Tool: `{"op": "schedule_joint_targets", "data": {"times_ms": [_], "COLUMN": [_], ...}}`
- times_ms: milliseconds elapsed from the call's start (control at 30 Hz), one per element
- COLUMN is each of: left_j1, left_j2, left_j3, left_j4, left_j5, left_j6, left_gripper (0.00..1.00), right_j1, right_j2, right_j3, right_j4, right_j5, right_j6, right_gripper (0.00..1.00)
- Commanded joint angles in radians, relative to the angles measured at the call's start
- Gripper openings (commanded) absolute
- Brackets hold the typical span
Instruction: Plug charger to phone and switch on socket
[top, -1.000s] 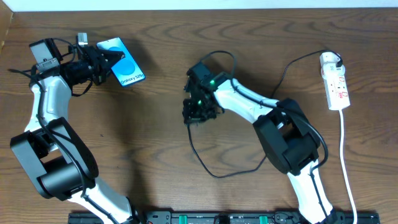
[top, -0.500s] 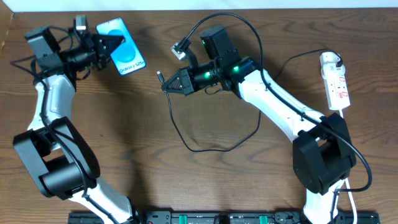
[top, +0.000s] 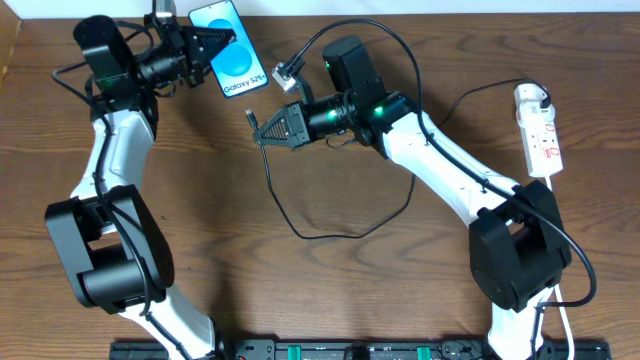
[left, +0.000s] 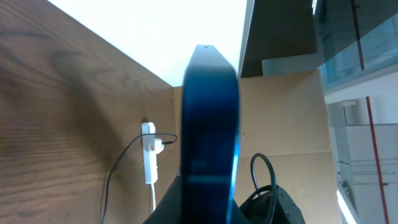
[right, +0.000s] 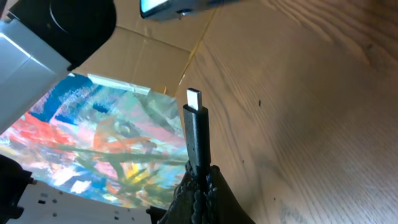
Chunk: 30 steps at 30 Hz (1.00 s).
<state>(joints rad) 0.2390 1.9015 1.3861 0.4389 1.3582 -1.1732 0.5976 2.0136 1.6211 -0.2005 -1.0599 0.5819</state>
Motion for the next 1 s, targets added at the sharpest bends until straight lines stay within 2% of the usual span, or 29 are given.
{"op": "schedule_joint_targets", "data": {"times_ms": [0, 967], "left_j1": [0.001, -0.011], "left_j2": [-0.02, -0.02], "left_j3": [0.021, 0.021], "left_j4": [0.013, 0.013], "left_j5": [0.002, 0.003], "left_j6": [-0.018, -0.009], "left_gripper": [0.07, 0.07], "right_j1": [-0.011, -0.04], "right_j2": [0.006, 0.006], "right_j3": [0.002, 0.002], "right_j4": [0.026, 0.079], "right_j5": [-0.023, -0.02], "right_j6": [0.014, 0.031], "right_gripper": [0.01, 0.01]}}
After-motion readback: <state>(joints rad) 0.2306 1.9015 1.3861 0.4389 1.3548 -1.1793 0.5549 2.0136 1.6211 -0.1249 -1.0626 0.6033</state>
